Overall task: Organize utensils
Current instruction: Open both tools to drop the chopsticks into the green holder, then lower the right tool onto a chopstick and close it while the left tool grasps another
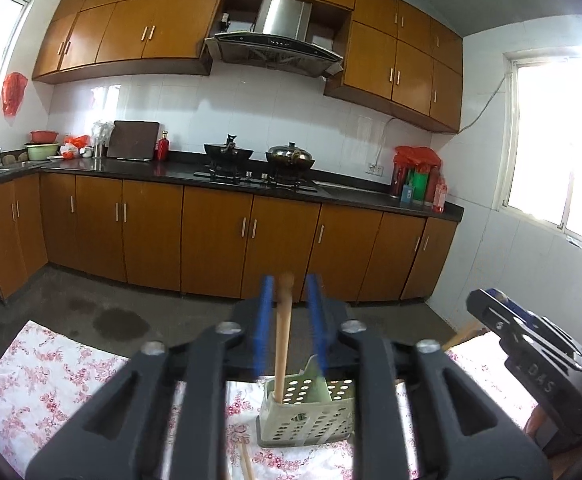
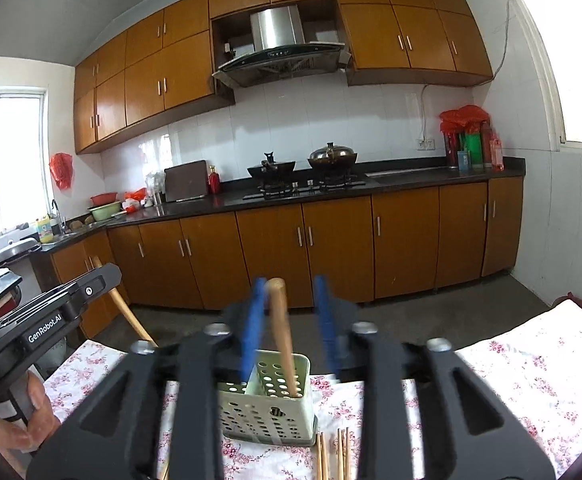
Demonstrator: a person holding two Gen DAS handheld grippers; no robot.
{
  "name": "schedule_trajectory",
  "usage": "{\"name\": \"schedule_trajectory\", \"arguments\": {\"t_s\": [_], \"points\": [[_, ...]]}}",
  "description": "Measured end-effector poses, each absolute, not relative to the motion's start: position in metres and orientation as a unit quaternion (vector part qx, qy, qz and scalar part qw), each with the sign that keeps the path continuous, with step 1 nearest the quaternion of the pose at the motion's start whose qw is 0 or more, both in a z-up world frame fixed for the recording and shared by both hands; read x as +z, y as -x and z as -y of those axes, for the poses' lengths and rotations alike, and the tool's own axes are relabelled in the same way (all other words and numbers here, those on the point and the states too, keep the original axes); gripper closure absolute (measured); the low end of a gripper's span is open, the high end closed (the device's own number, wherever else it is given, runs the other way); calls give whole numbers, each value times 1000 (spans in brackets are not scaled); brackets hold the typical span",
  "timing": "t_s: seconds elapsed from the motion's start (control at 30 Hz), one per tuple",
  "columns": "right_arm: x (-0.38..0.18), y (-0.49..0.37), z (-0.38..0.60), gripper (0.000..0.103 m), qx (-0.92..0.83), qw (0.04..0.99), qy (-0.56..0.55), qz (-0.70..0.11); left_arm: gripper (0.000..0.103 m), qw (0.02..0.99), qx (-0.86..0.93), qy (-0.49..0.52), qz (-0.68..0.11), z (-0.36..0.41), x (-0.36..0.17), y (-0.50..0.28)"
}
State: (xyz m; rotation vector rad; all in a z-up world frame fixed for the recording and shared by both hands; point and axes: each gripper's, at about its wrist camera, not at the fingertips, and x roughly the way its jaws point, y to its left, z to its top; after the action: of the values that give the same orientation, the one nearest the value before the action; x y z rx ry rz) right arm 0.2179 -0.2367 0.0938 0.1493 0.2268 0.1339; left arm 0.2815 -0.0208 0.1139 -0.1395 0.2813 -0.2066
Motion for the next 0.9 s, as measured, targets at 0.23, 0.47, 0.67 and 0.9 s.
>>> {"name": "schedule_trajectory", "arguments": {"t_s": [0.23,0.47,0.67,0.9], "points": [[101,-183,261,66,41,989,-83,-115,66,983,-99,90,-129,-8,124,-244],[17,-176,281,70,21,959,-79,-271,60,975,-48,73,-206,-39,74,-200],[-80,-179,265,88,57,903,-63,-421,64,935,-33,62,-349,-52,-24,-190],[-104,-182,259,91,55,887,-62,-455,72,904,-54,52,-420,-43,-85,-179]]}}
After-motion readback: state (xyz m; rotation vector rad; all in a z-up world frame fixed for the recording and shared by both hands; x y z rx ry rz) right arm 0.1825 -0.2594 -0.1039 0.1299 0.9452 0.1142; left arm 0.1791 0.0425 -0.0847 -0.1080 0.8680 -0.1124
